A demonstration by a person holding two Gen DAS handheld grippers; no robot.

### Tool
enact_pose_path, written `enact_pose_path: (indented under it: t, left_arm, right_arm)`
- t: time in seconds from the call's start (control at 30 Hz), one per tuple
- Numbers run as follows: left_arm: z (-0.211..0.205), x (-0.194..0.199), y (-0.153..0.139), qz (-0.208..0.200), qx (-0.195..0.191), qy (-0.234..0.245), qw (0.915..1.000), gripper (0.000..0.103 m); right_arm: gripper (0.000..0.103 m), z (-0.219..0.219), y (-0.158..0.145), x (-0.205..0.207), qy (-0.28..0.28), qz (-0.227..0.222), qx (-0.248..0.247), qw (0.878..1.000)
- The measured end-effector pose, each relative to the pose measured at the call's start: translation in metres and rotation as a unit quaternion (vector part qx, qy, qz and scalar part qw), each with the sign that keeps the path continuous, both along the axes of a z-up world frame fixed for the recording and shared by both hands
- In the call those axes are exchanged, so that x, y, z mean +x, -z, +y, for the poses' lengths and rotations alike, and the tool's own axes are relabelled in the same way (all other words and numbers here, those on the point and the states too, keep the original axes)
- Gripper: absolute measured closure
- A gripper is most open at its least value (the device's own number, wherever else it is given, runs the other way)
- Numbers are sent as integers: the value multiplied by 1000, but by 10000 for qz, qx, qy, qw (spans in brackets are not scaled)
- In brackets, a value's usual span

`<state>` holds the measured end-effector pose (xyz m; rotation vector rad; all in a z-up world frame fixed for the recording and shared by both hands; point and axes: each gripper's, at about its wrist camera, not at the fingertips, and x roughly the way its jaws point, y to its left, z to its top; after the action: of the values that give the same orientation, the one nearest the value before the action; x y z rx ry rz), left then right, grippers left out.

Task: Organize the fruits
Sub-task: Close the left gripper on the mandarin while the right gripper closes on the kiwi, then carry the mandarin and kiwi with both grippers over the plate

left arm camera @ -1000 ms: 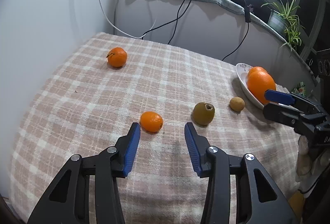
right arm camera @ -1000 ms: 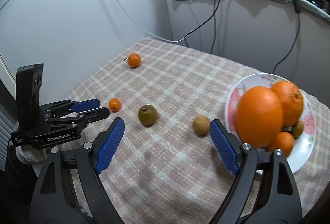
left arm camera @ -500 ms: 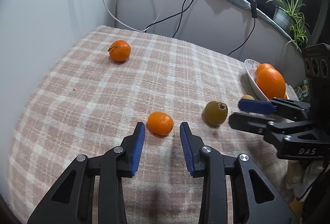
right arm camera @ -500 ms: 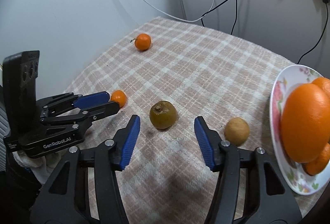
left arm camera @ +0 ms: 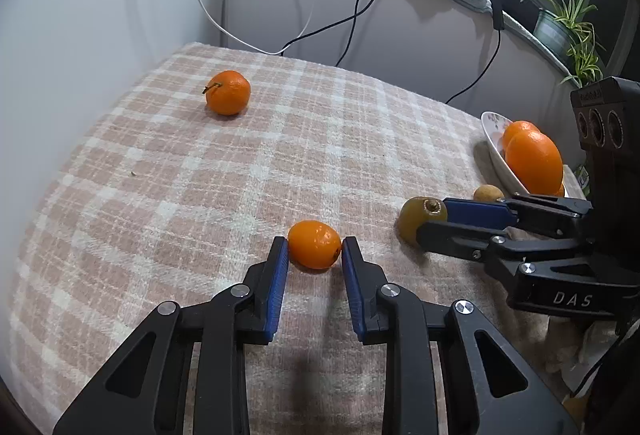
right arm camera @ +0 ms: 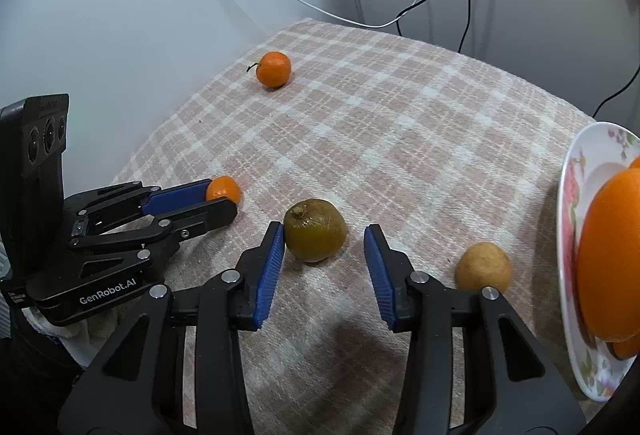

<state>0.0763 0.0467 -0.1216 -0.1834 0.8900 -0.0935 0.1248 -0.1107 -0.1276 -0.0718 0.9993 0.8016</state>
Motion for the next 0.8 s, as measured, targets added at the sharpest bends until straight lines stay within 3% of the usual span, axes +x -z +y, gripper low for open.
enact_pose_path:
  t: [0.1,0.27,0.8]
  left_arm:
    - [0,1,1,1,9,2,10000,78]
    - [0,1,0,-33,3,0,10000,78]
    - [-11,-10,-19,-287,-182,140,9993,78]
  right_arm:
    - [70,5,1,-1,-94,22,2,10000]
    - [72,6,0,-1,-85,-9,5,10000]
    - [73,-20,-19,-16,105,-179,220,9995]
